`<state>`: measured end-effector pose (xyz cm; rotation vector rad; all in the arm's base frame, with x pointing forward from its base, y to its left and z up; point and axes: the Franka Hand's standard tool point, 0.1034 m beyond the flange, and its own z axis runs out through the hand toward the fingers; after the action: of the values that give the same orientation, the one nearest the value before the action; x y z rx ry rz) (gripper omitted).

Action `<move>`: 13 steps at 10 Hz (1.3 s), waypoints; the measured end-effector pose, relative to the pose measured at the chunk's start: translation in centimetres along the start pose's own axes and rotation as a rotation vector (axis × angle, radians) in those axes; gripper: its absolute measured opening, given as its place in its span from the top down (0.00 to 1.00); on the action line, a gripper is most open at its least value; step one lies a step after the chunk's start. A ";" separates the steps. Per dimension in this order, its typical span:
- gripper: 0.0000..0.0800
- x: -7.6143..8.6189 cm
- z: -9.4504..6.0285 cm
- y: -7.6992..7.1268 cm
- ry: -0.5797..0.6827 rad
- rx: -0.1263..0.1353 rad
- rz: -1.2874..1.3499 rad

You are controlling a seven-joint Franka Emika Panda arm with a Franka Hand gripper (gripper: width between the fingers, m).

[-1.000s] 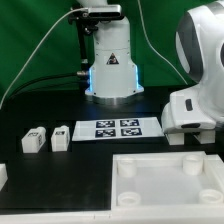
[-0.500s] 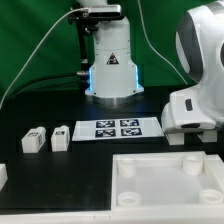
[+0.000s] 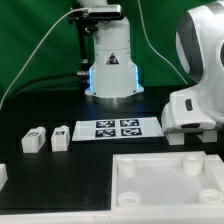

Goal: Assemble one leg

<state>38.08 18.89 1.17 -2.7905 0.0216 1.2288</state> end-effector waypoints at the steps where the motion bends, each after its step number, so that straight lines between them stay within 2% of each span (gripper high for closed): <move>1: 0.63 0.1 -0.5 0.2 0.006 -0.001 -0.011; 2: 0.63 -0.2 -3.3 0.8 0.025 -0.006 -0.046; 3: 0.63 -1.2 -6.6 1.8 -0.019 0.001 -0.056; 4: 0.63 -0.7 -8.9 2.2 0.008 0.016 -0.071; 5: 0.63 -1.1 -11.9 2.5 0.116 0.026 -0.078; 6: 0.63 -2.5 -14.3 2.7 0.233 0.025 -0.075; 7: 0.63 -2.7 -14.4 2.9 0.353 0.025 -0.070; 8: 0.63 -2.6 -14.1 3.0 0.419 0.023 -0.068; 10: 0.63 -1.9 -15.6 3.3 0.621 0.020 -0.092; 11: 0.63 -1.1 -18.6 4.3 0.745 0.019 -0.115; 12: 0.63 -0.8 -21.3 5.5 0.791 0.010 -0.149; 13: 0.63 0.0 -24.8 5.9 0.908 0.010 -0.159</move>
Offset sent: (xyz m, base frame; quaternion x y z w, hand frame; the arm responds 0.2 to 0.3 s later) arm 0.0555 -0.0398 0.0730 0.0241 -0.0588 -0.0507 0.9967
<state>55.98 10.74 17.36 -2.9888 -0.1243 -0.1312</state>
